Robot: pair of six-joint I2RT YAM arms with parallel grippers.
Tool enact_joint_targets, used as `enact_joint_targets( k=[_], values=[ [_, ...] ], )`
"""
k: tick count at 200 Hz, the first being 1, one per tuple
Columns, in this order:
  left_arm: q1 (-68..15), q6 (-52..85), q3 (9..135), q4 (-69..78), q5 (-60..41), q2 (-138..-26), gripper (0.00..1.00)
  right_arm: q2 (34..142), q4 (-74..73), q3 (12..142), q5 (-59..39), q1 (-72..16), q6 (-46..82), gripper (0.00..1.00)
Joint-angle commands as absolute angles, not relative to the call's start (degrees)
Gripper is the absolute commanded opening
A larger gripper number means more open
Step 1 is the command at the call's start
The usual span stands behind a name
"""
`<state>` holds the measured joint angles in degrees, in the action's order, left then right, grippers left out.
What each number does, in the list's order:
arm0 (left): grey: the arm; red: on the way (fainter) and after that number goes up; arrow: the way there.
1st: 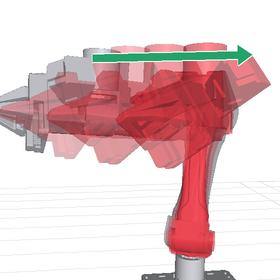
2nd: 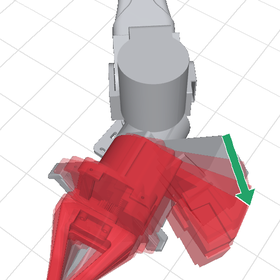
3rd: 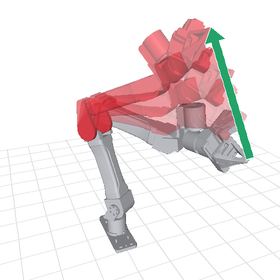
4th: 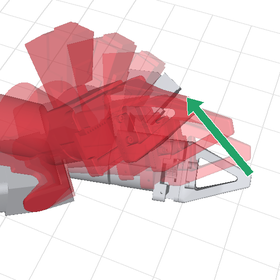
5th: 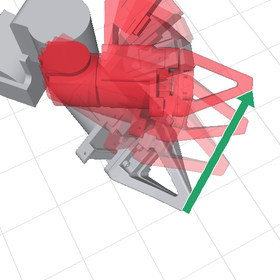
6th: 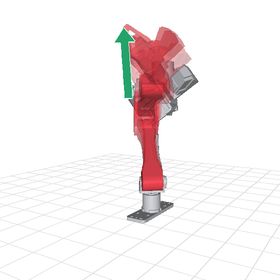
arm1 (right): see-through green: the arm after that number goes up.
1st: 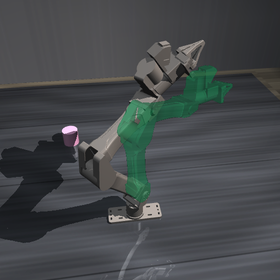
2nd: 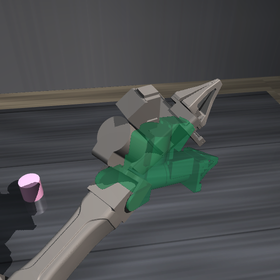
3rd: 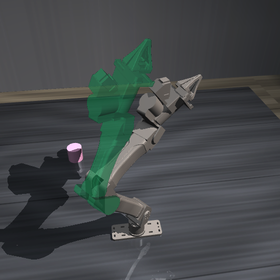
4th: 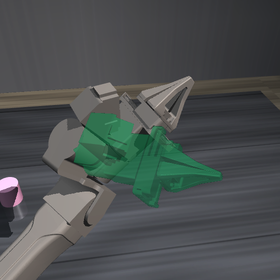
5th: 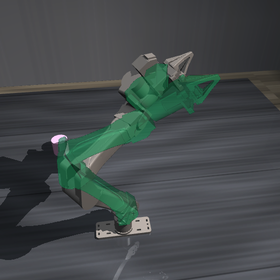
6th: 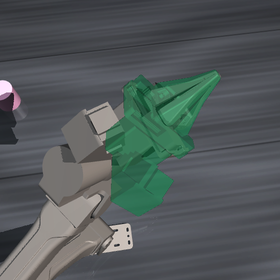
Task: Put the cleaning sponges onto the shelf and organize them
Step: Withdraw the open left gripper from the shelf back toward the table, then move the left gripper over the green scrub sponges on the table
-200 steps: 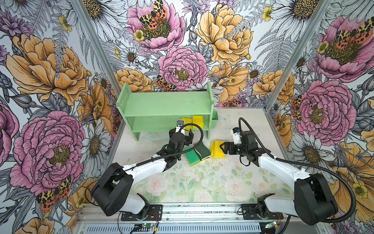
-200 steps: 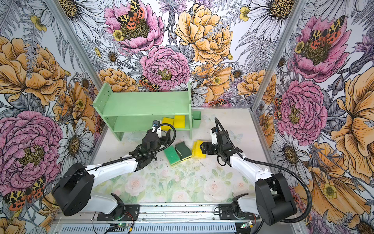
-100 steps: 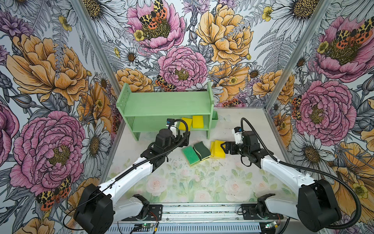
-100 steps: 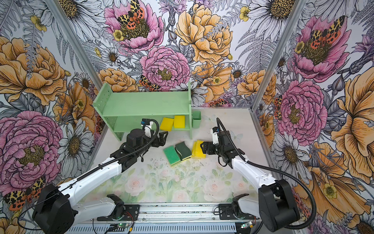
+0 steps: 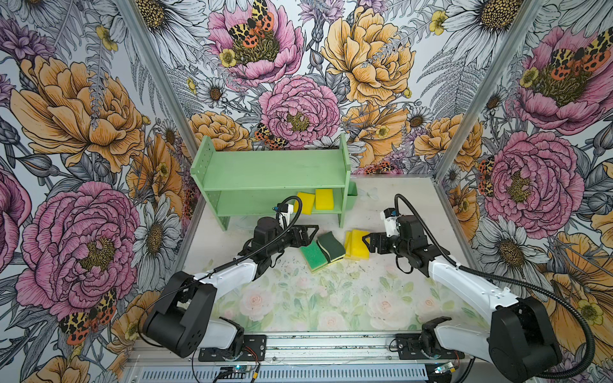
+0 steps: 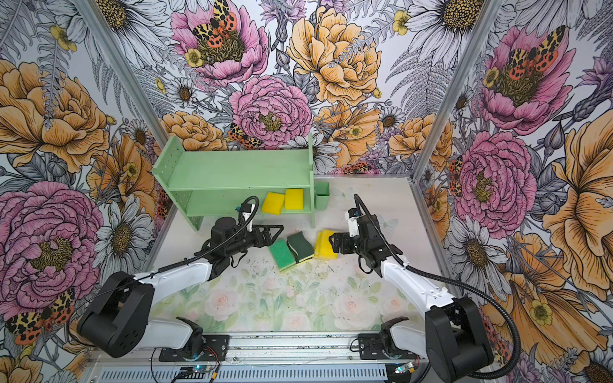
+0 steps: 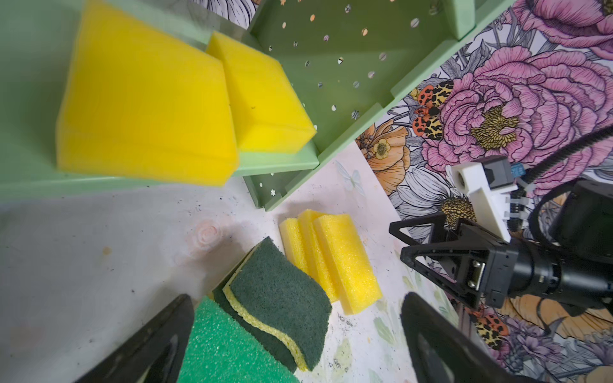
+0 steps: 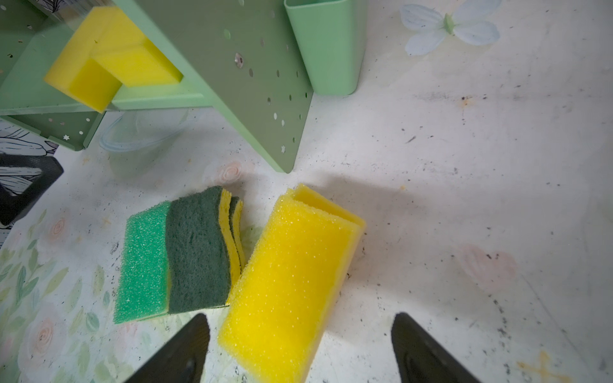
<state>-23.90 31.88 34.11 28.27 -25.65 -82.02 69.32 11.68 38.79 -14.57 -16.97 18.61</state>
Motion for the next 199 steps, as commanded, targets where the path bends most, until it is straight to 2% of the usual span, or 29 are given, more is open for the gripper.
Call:
enact_joint_targets(
  k=[1,24,62,115,199],
  values=[
    [-21.58,39.15,33.63,45.21,-34.55,-86.96,0.99,67.29,11.97,38.08,-13.56,-17.14,17.06,0.89],
    [-20.33,45.91,32.61,63.03,-38.73,-92.8,0.99,66.63,11.95,37.87,-13.45,-16.97,16.69,0.89],
    [-20.05,49.39,32.33,72.39,-36.59,-96.73,0.99,66.25,12.01,37.82,-13.46,-16.62,15.92,0.9],
    [-20.08,48.53,32.7,72.24,-33.49,-96.15,0.99,66.25,11.97,37.54,-13.56,-16.09,15.36,0.9],
    [-22.01,45.43,33.57,76.72,-29.74,-102.09,0.99,65.02,11.96,36.61,-13.4,-15.48,15.06,0.9]
  ],
)
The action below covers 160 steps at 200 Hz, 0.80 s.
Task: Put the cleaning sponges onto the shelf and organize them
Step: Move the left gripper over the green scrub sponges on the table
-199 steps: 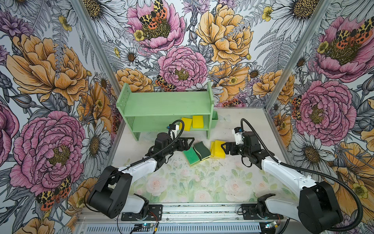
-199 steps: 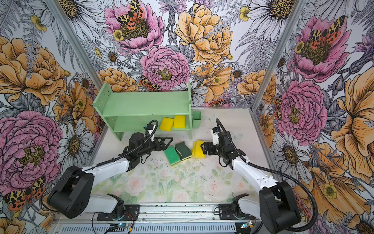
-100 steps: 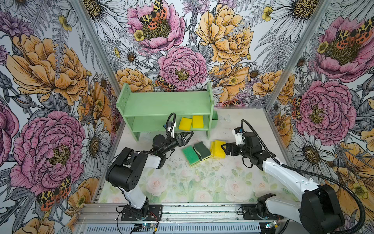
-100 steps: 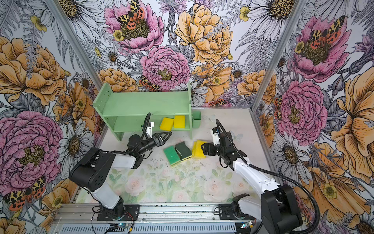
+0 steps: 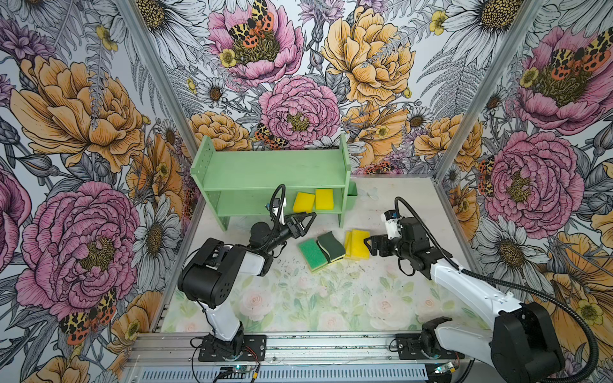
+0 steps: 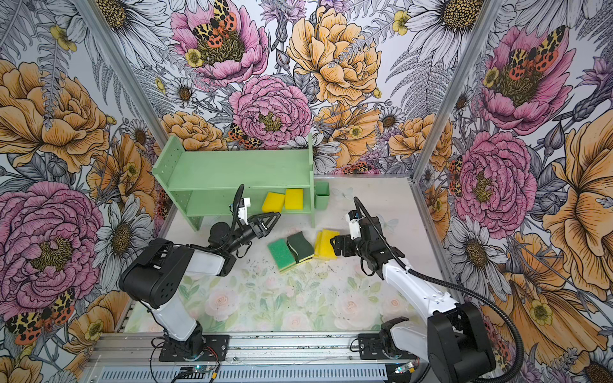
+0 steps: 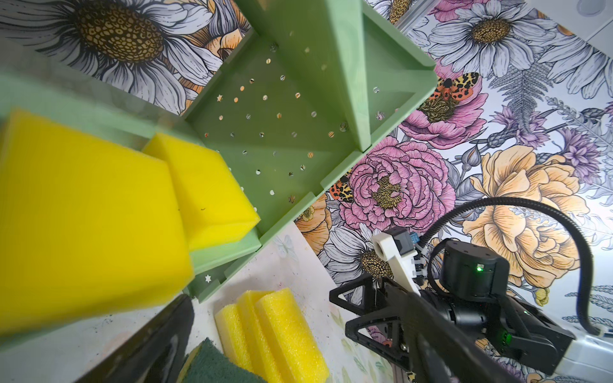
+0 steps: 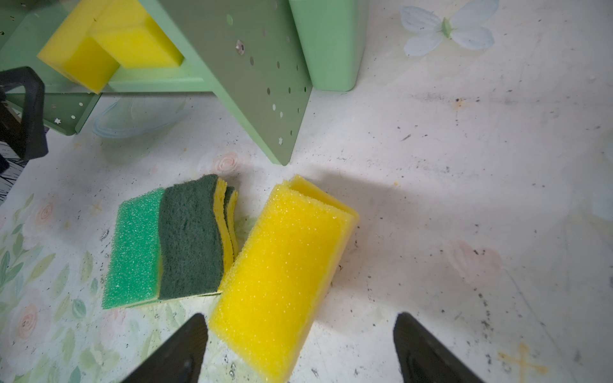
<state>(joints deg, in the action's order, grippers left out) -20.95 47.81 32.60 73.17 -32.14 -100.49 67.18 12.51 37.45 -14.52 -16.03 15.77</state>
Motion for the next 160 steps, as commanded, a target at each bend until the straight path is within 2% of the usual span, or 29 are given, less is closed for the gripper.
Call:
enact_joint_targets(
  k=[1,160],
  values=[
    [-22.04,45.35,33.57,76.68,-29.72,-102.15,0.99,65.03,11.95,36.59,-13.38,-15.47,15.05,0.9],
    [-22.85,44.85,35.99,79.07,-28.4,-106.13,0.99,62.38,12.42,35.38,-13.62,-14.33,15.14,0.9]
  ],
)
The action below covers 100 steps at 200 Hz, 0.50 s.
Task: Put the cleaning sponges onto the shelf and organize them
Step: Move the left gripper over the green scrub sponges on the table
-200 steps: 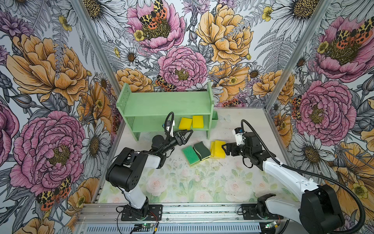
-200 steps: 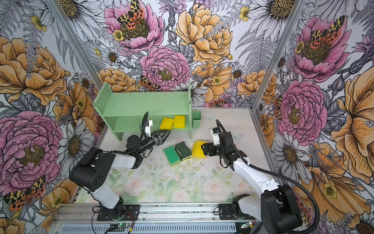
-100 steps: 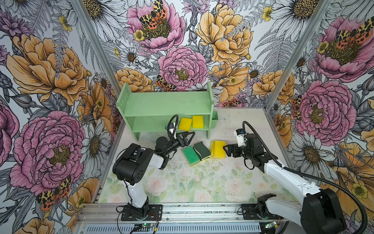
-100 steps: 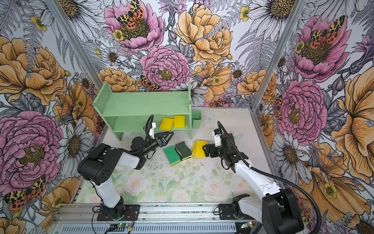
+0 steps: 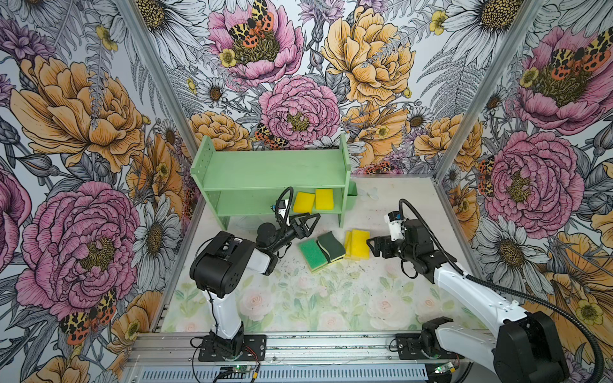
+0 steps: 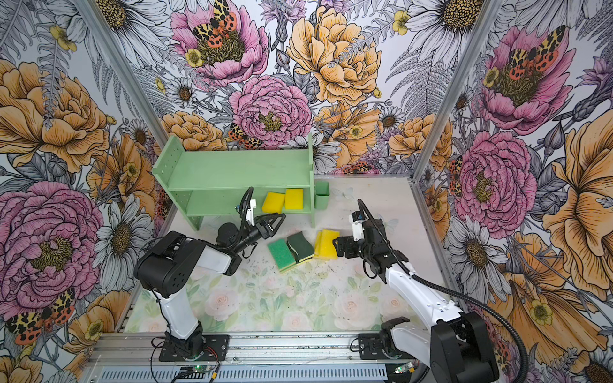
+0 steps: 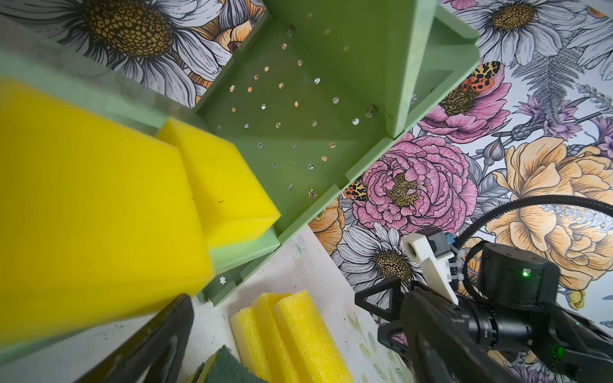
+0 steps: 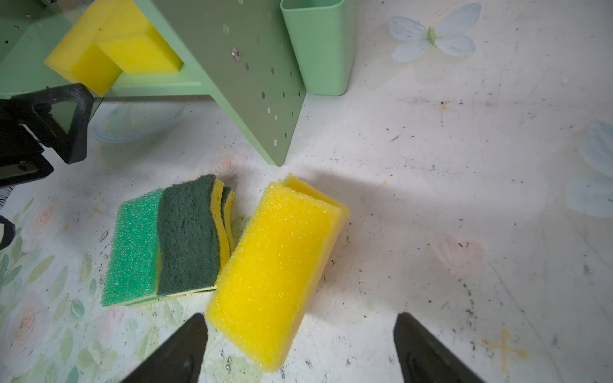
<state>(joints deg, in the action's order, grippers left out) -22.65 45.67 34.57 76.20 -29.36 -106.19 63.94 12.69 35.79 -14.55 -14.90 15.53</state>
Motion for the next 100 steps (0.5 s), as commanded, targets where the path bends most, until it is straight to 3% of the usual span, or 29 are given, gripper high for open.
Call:
enact_joint_targets(
  k=[1,100],
  values=[
    [-22.85,44.84,36.01,79.09,-28.39,-106.11,0.99,62.39,12.41,35.4,-13.62,-14.33,15.13,0.9],
    [-22.85,43.95,37.47,77.45,-28.39,-106.91,0.99,62.23,12.48,35.33,-13.8,-13.89,15.06,0.9]
  ],
)
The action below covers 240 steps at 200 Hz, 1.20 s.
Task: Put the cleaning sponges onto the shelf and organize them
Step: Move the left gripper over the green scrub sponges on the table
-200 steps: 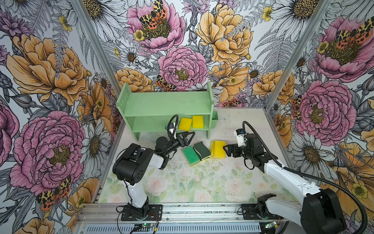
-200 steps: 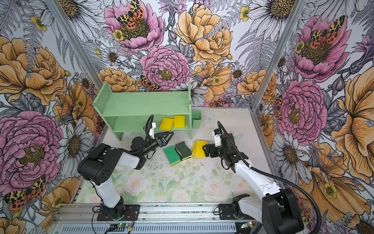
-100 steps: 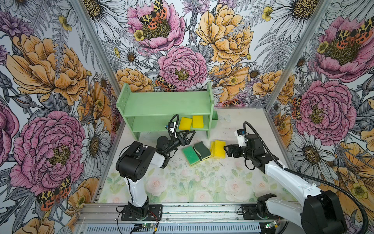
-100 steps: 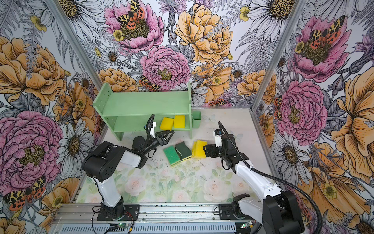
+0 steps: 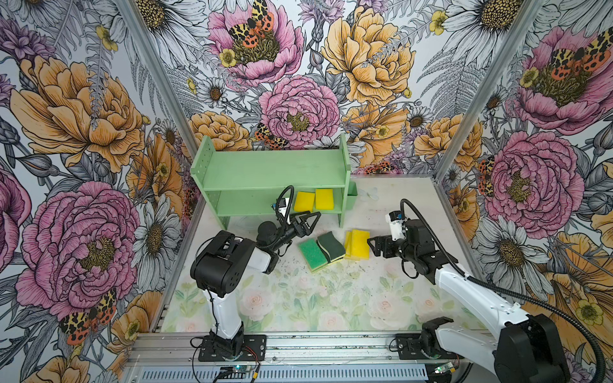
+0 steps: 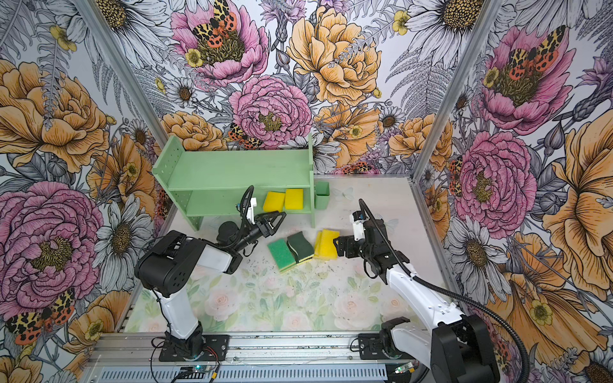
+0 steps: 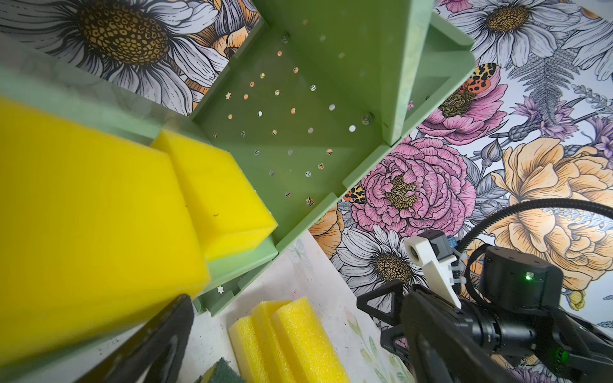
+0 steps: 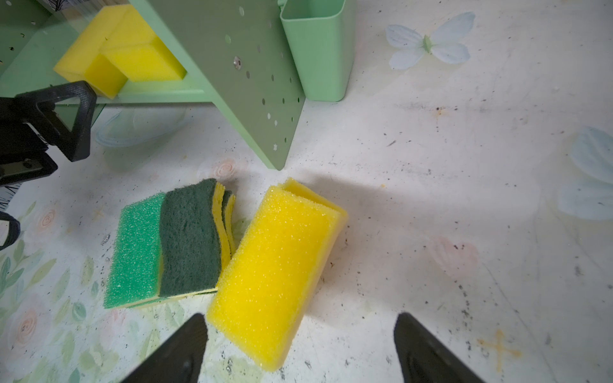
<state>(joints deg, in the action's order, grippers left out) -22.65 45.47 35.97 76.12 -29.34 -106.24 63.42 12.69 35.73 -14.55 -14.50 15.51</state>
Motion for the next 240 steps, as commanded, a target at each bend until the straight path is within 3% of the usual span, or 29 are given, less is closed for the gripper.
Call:
enact_joint_targets(
  k=[1,167,240],
  values=[
    [-22.81,43.95,37.5,77.44,-28.43,-106.94,0.99,62.23,12.48,35.33,-13.8,-13.93,15.09,0.9],
    [-23.38,42.16,41.64,72.25,-28.13,-108.08,0.99,60.56,13.1,35.03,-14.06,-13.03,14.88,0.9],
    [-25.74,36.71,41.34,64.41,-25.56,-102.62,0.99,60.11,13.19,35.05,-14.33,-12.81,14.86,0.9]
  ],
)
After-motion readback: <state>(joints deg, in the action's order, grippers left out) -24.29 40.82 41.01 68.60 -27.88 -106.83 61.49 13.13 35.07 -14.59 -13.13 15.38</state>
